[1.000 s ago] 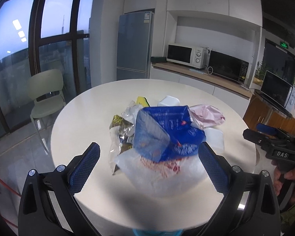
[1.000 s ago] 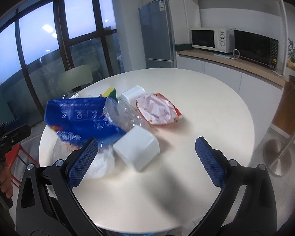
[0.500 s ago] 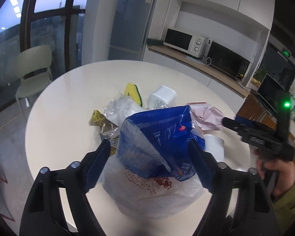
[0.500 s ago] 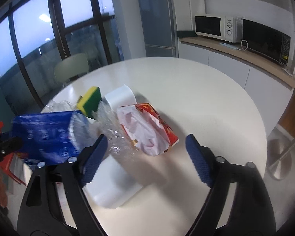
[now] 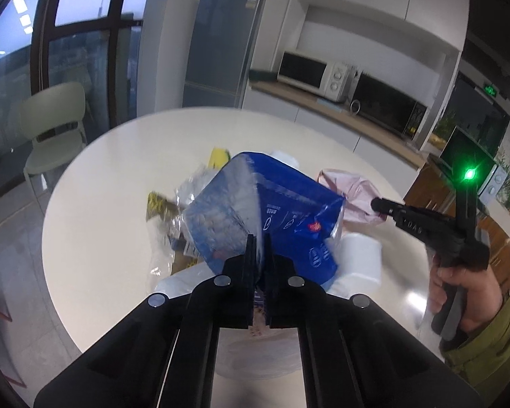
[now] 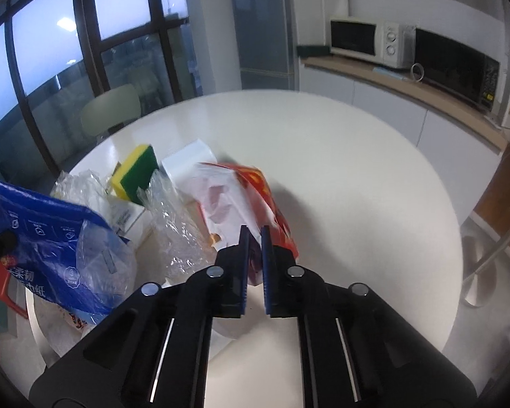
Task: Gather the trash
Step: 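Carry the blue bag and pink wrapper down over the blue wastebasket with both grippers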
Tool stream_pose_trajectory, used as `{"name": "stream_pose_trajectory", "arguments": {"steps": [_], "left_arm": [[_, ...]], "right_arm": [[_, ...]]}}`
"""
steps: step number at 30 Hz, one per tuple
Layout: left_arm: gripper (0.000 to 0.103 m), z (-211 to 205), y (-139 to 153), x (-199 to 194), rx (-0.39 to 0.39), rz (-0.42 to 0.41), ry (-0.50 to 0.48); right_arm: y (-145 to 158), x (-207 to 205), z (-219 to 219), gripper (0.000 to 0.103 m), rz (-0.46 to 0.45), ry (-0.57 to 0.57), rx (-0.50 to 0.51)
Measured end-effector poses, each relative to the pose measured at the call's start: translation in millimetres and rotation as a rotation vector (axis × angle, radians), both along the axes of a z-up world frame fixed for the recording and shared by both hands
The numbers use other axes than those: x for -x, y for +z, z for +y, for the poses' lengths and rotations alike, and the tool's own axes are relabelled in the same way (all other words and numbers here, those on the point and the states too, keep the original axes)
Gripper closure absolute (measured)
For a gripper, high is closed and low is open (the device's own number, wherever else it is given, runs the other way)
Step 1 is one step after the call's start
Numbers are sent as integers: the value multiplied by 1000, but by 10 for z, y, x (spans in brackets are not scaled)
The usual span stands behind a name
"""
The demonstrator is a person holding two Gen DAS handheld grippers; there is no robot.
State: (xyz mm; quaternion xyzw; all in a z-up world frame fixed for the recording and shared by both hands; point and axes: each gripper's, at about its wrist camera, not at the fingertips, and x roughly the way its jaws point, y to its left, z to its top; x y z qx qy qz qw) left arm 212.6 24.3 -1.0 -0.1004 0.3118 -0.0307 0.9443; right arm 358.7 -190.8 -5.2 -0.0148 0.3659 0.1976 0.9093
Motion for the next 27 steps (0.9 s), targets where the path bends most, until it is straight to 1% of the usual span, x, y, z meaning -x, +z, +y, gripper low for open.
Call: {"name": "stream_pose_trajectory", "arguments": {"steps": [4, 7, 11, 16, 20, 27], "left_arm": [[101, 34, 183, 188, 19, -92, -1], [101, 45, 269, 341, 34, -132, 2], [101, 51, 352, 624, 42, -163, -5], [101, 36, 330, 953, 16, -158, -22], [101, 41, 304, 1230, -3, -148, -32], [101, 24, 238, 1582, -43, -108, -46]], "right_arm": [[131, 198, -103, 100, -64, -24, -22], [276, 443, -231, 101, -117, -43, -41], [400, 760, -323, 101, -116, -38, -38], [511, 1241, -436, 101, -125, -21, -63], [537, 1584, -438, 101, -139, -6, -35], [555, 2181, -430, 101, -128, 51, -28]]}}
